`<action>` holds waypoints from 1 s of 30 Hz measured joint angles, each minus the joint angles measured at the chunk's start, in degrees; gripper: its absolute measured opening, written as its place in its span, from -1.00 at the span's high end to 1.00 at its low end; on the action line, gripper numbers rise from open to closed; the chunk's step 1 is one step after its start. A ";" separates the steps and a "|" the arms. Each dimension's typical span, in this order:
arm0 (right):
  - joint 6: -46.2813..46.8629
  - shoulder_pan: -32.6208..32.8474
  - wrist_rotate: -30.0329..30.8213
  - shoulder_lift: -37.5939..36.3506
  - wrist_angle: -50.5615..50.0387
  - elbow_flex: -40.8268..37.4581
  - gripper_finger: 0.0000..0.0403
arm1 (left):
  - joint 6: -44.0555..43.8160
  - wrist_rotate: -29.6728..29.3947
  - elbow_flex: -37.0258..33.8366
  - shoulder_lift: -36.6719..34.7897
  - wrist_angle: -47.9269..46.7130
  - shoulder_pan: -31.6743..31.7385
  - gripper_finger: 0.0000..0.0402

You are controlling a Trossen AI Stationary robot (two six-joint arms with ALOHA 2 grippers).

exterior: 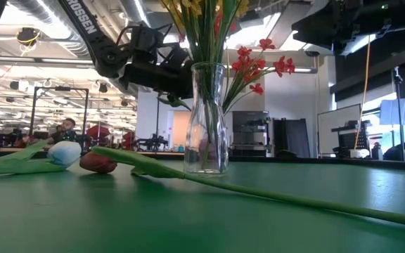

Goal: Sort flowers into vase by color
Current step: Put the red flowers into the purple vase

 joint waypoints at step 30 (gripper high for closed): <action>0.22 -0.02 -0.02 0.00 0.07 0.00 0.10 | -3.63 -0.44 0.00 5.38 4.96 -0.24 0.80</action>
